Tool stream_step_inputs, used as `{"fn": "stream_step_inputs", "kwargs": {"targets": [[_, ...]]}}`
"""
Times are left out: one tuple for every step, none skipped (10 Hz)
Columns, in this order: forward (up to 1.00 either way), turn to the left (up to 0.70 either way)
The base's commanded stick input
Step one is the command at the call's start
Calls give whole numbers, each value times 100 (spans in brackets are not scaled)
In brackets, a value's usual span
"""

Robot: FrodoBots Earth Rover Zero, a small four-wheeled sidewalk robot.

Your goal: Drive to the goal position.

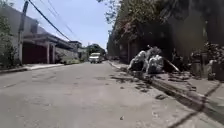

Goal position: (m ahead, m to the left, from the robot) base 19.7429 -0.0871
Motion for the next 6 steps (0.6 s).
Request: {"fn": "stream_step_inputs", "kwargs": {"targets": [[100, 0], [100, 0], [100, 0], [100, 0], [100, 0], [100, 0]]}}
